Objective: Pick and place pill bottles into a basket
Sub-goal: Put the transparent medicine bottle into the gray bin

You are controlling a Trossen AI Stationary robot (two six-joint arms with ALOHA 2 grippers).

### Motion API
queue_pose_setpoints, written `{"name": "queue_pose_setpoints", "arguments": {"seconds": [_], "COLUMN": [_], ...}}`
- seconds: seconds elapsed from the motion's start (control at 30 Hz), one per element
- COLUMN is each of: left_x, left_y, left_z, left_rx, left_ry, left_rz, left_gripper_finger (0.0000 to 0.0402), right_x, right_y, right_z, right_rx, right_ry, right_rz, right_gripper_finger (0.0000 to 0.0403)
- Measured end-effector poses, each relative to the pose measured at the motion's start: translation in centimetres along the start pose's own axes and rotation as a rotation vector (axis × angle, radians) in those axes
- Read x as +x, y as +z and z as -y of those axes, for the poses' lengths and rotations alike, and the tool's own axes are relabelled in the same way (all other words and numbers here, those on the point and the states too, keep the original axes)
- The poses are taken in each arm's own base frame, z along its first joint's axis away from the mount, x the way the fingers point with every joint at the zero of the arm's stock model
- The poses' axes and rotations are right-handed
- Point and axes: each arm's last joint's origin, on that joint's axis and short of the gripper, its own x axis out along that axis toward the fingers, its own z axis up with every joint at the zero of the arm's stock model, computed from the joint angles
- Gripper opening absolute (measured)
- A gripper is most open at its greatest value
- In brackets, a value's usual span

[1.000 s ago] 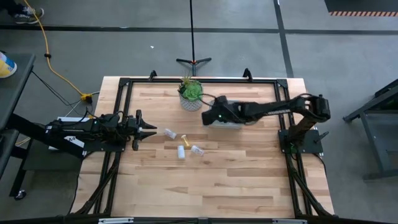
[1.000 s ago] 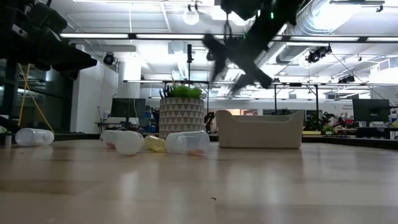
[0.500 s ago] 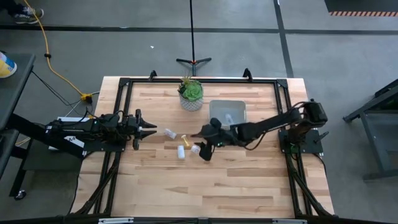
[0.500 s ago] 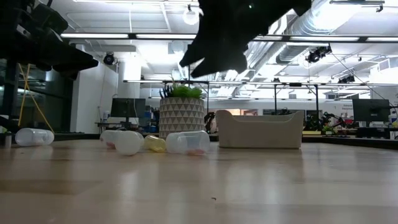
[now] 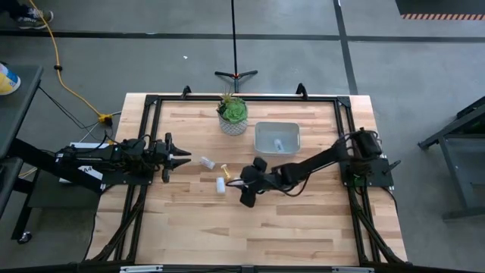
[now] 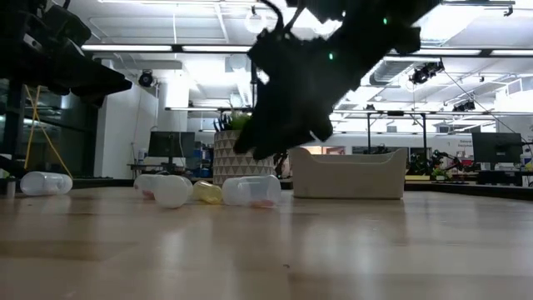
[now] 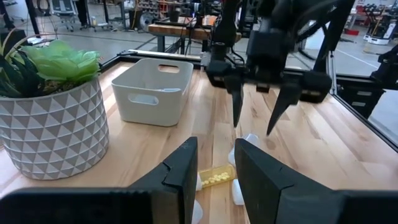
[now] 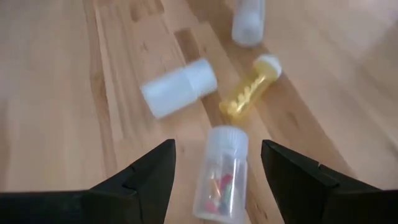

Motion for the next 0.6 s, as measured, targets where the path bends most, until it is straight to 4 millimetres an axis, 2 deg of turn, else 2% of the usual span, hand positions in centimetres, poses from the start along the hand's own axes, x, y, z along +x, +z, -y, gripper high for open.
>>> {"name": "queue_pose_setpoints", "arguments": {"seconds": [0.3, 0.43, 0.6], "left_x": [0.0, 0.0, 0.0], "left_y": [0.0, 0.0, 0.0], "left_z": [0.0, 0.0, 0.0], "left_rx": [-0.001, -0.001, -0.004], "left_ry": [0.001, 0.001, 0.002], "left_rz": [0.000, 0.001, 0.001], "left_gripper_finger": [0.0143, 0.0143, 0.0143], "right_x": [1.4, 2.5, 2.6], "right_y": [-1.4, -2.7, -2.7], "right_z": [0.2, 0.4, 0.4], "right_rx": [-0.025, -0.044, 0.049], "right_ry": [-0.022, -0.036, -0.055], "right_rz": [-0.046, -0.102, -0.089], "right_gripper_finger": [0.0229, 0.0225, 0.0206]}}
